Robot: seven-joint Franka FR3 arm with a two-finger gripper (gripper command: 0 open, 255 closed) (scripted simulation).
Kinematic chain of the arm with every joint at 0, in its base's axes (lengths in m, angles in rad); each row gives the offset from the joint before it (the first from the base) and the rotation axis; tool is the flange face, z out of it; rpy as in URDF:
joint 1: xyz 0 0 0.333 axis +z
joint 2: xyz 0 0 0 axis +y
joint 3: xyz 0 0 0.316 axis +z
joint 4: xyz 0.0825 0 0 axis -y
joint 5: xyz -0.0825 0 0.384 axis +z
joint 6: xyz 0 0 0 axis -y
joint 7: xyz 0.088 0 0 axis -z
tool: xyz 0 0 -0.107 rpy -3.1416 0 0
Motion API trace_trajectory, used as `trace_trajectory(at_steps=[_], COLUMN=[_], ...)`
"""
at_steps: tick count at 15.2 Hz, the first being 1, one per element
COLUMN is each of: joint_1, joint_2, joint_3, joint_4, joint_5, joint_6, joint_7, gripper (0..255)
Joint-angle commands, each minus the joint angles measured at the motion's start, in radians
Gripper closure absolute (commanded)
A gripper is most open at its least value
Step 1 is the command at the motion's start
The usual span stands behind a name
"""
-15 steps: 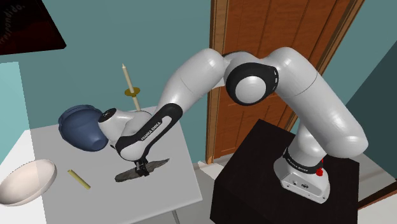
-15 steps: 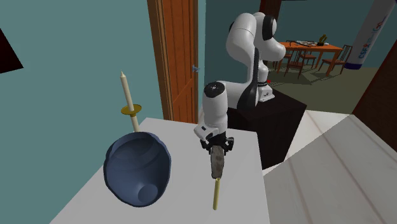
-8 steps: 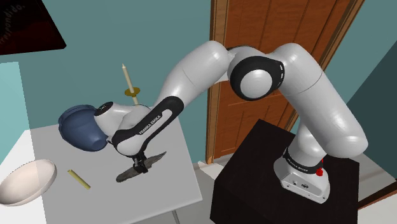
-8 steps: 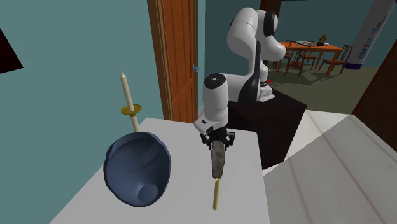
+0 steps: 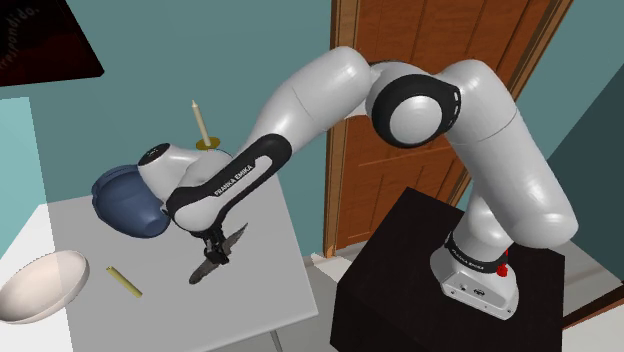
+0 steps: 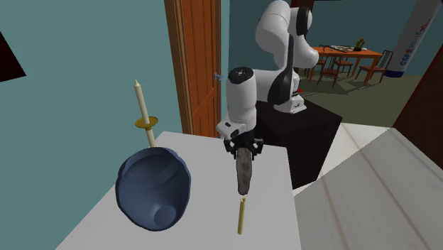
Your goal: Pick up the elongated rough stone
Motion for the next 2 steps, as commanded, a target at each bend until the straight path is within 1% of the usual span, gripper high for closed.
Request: trace_trajectory(at_steps=[1, 2], joint_1=[-0.001, -0.001], joint_2=[-0.010, -0.010], joint_3=[0.001, 0.001], joint_4=[-0.001, -0.001], joint_5=[0.002, 0.002], joint_6=[-0.009, -0.009], joint_7=[0.000, 0.000], gripper=[255, 255])
